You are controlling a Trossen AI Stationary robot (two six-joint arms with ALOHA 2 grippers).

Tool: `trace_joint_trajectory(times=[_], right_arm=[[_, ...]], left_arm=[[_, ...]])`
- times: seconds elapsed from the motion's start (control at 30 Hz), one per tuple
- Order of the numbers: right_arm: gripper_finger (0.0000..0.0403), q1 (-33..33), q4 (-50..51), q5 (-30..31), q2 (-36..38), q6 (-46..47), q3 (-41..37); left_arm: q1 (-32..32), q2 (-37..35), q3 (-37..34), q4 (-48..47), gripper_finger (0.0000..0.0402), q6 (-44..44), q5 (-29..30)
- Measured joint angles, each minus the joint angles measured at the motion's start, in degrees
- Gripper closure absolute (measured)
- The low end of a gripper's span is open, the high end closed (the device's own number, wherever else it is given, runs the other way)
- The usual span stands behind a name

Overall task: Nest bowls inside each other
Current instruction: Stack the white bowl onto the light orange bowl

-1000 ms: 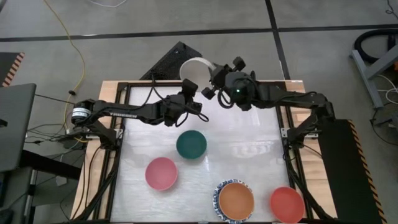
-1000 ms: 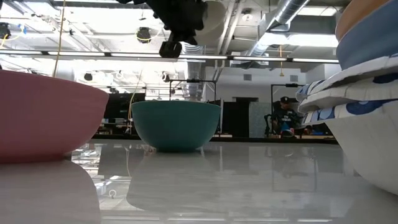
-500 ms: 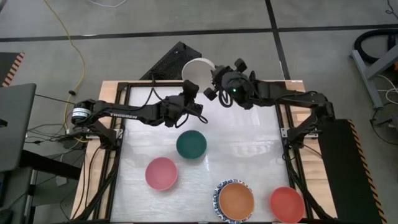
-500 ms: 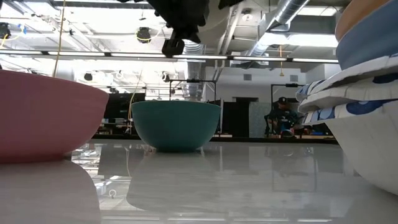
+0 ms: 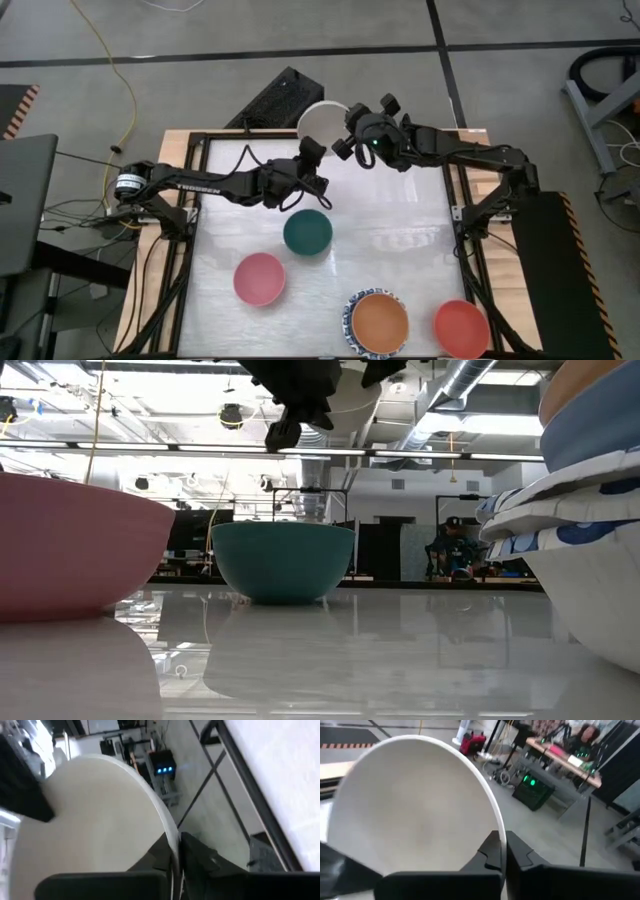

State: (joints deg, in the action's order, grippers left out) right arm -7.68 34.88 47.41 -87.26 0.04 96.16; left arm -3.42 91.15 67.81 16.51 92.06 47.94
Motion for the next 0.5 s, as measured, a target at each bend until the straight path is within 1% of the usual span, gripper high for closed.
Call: trace_joint_trajectory(times=[0.13,0.3,0.4,0.5], right_arm=[[0.0396,-0.28,5.66,-2.03,0.34,5.35,0.00],[0.0396,-2.91,10.75,-11.36,1.75,11.93,0.00],[0.0396,-5.24,12.76,-16.85,1.99,13.70,-0.01],[0.0396,-8.03,15.09,-23.61,2.05,13.71,-0.11]], left_arm=[[1.27,-0.28,0.91,-2.67,0.0339,-7.03,-0.83],[3.76,-3.10,3.68,-11.25,0.0259,-18.33,-2.12],[4.97,-4.21,6.19,-18.10,0.0213,-27.20,-3.22],[5.93,-4.93,9.49,-24.59,0.0177,-37.45,-5.68]])
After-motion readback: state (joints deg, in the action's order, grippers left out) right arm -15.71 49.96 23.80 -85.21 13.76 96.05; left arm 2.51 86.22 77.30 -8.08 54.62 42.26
